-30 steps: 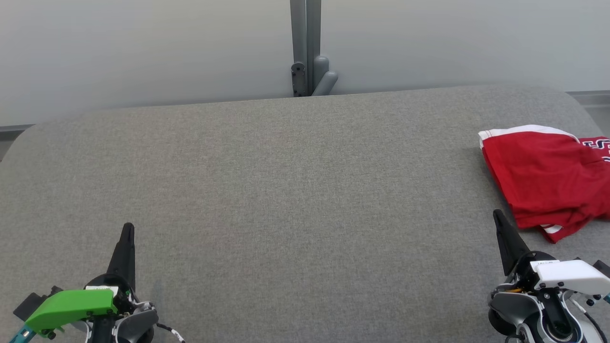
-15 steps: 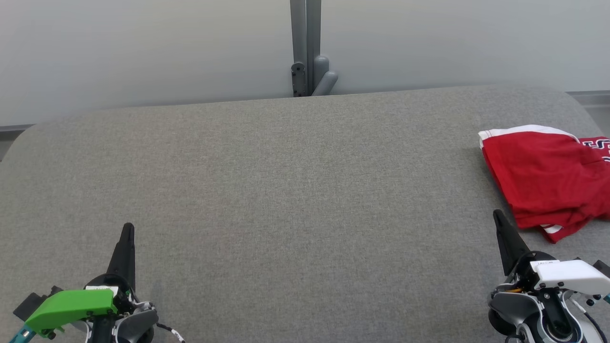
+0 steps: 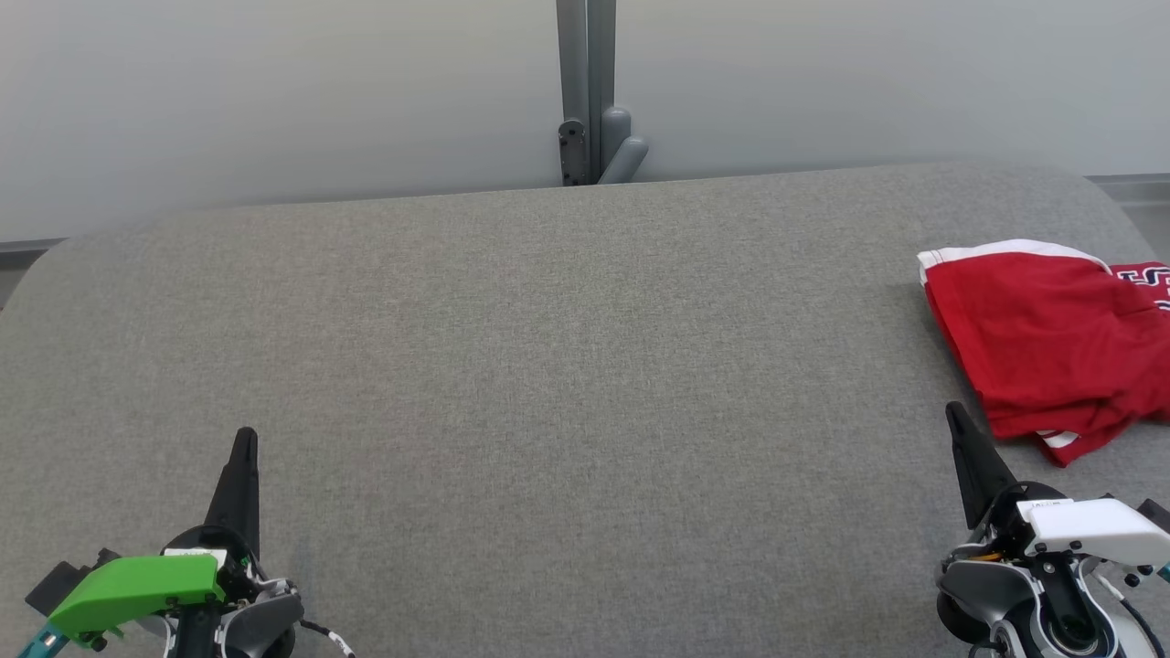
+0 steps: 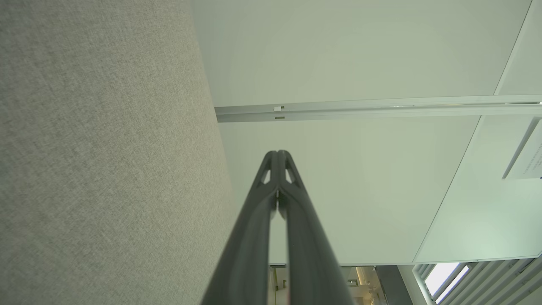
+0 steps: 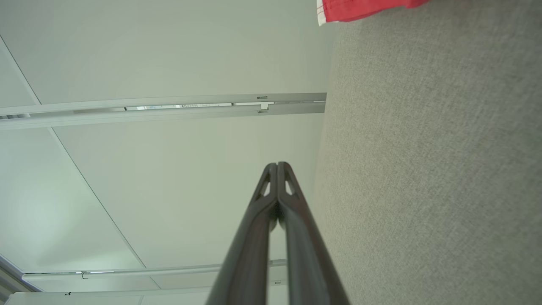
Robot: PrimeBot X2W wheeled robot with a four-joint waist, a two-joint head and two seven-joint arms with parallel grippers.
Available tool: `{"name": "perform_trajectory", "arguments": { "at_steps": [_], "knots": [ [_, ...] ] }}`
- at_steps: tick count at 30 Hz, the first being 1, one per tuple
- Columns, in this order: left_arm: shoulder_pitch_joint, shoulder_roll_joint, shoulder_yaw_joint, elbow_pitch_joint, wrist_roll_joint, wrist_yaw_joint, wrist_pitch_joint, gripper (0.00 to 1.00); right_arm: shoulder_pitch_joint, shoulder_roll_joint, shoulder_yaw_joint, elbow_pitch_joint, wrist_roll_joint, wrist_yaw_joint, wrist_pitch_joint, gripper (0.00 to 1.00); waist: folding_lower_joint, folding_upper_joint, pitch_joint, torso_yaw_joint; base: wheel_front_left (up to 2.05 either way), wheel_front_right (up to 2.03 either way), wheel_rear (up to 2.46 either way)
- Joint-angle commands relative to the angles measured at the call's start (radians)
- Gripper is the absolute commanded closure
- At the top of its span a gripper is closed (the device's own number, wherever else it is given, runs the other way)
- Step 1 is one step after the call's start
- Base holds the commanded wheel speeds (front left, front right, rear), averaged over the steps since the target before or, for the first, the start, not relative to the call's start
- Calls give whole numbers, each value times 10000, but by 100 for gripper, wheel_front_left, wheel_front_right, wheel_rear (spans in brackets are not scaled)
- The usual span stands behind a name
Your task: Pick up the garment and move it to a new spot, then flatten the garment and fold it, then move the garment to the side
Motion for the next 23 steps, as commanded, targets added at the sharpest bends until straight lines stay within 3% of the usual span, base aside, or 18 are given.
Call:
{"name": "perform_trajectory", "arguments": {
  "at_steps": [1, 23],
  "knots": [
    [-144, 3, 52, -35, 63, -49, 9, 100, -89, -48, 4, 12, 68, 4, 58, 100, 0, 106, 0, 0, 0, 0, 0],
    [-144, 3, 53, -35, 65, -50, 11, 100, -89, -48, 5, 12, 69, 4, 58, 100, 0, 106, 0, 0, 0, 0, 0]
  ]
}}
